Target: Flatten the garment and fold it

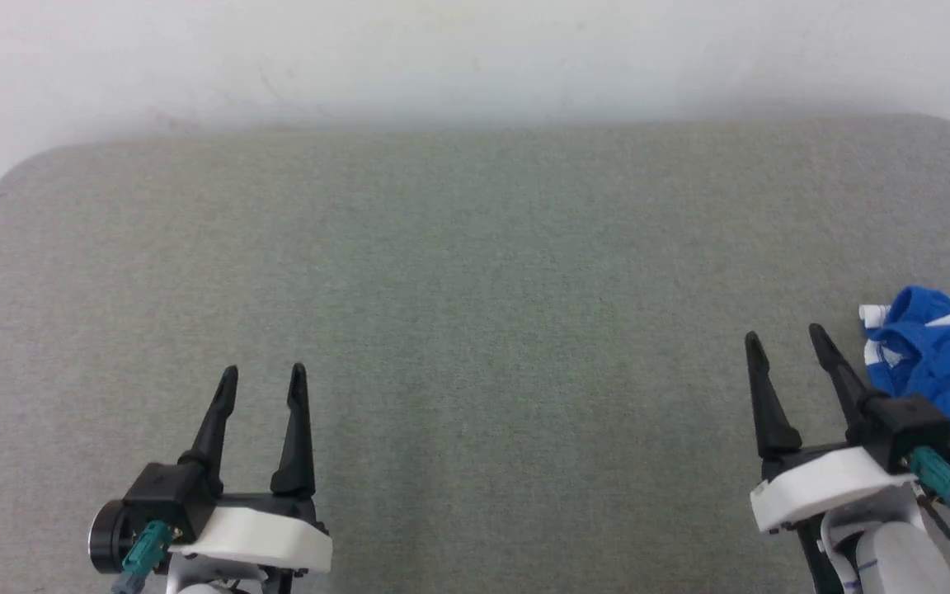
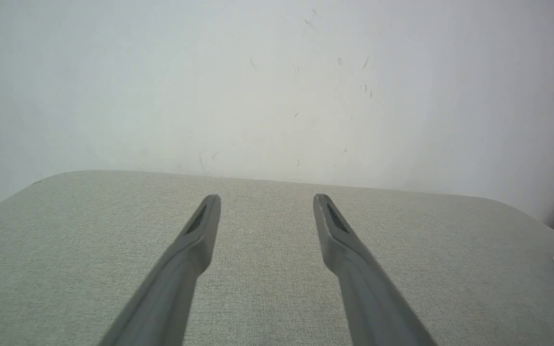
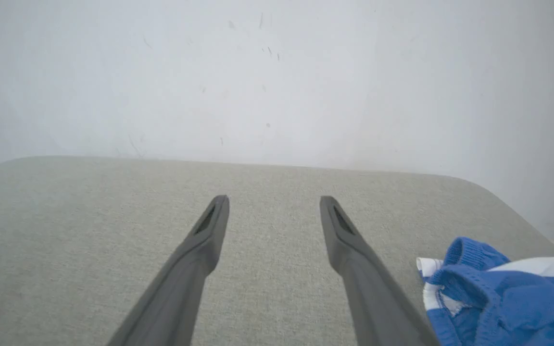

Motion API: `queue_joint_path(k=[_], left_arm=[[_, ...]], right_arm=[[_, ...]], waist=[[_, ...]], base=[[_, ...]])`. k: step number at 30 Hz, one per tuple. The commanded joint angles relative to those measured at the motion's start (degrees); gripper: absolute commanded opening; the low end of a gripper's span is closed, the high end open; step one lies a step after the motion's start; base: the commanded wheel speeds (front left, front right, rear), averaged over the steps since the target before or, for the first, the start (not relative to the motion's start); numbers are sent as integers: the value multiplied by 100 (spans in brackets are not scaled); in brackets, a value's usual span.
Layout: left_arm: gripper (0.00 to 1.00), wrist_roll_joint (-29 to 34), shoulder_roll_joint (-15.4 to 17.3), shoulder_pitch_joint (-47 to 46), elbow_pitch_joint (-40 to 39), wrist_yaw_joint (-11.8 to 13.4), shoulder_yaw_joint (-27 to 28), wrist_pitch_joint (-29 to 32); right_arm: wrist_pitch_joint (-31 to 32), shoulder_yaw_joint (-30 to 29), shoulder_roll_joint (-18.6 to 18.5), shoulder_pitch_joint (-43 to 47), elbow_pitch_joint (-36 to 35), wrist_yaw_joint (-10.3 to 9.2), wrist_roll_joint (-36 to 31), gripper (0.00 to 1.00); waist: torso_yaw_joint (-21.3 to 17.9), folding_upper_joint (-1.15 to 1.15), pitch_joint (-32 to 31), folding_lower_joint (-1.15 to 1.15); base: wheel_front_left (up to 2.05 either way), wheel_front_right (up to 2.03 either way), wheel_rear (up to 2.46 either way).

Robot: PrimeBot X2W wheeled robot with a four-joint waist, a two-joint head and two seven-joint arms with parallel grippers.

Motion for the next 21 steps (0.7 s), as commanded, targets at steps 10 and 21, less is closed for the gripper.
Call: queue_joint_path(k=[10,21], left_arm=[[100,228,-6,281,171,-145,200,-27],[100,212,-8,528,383,-212,56,-27]], right_arm=[[-52,336,11,1099,-1197,-12,717,100],[44,394,11,1536,-1396,-12,834,100]], waist=[[125,0,-460,0],[70,0,-535,0]], base=[[0,0,0],[0,0,0]])
